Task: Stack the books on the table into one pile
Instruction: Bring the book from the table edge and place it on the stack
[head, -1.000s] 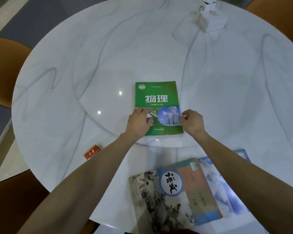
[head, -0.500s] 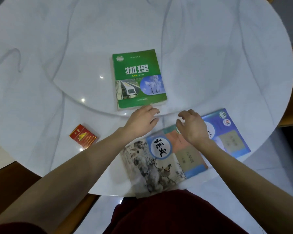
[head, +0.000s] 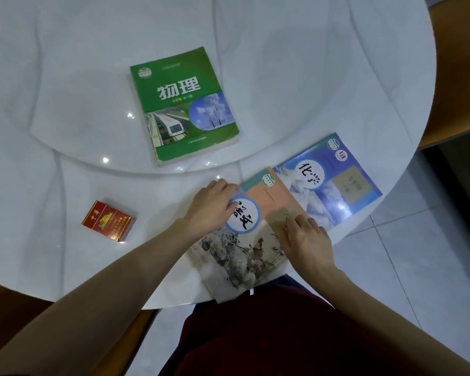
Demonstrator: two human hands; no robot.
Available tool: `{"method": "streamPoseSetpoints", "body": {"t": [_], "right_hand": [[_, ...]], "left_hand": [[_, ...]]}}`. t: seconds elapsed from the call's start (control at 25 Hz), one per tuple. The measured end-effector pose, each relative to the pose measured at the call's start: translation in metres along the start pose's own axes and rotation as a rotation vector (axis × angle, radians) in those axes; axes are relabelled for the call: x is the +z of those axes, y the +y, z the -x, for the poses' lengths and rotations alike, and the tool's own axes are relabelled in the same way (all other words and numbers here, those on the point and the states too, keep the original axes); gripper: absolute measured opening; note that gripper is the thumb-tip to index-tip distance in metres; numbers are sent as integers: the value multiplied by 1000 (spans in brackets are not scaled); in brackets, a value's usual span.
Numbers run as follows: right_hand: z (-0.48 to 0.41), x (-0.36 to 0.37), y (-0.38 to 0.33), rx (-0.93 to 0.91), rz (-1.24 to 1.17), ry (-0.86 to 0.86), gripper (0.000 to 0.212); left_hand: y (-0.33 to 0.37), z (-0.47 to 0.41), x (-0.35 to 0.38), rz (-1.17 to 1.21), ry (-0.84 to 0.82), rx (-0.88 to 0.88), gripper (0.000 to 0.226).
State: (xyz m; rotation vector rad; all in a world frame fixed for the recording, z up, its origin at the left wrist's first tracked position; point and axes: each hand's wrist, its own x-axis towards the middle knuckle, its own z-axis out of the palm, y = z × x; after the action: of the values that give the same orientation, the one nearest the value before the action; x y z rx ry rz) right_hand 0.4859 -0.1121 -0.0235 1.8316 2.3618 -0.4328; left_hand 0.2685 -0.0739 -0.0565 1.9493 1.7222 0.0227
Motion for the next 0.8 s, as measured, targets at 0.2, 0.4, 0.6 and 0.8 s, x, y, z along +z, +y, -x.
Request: {"method": "streamPoseSetpoints", "body": {"t": [0.2,0.4,0.6,0.8], "right_hand": [[33,23,-2,129,-127,-66,20],[49,35,-11,524,-567,-257,33],[45,42,-21,919,-1127,-328,32],[41,45,-24,1043,-1231,-336,26]], "left_hand": [[-4,-1,4,-47,38,-28,38],[-2,-6,6,34,-8,-94,40],[-4,-15,-1,298,-26,-200,14],[-10,-7,-8,615,-149,-111,15]]}}
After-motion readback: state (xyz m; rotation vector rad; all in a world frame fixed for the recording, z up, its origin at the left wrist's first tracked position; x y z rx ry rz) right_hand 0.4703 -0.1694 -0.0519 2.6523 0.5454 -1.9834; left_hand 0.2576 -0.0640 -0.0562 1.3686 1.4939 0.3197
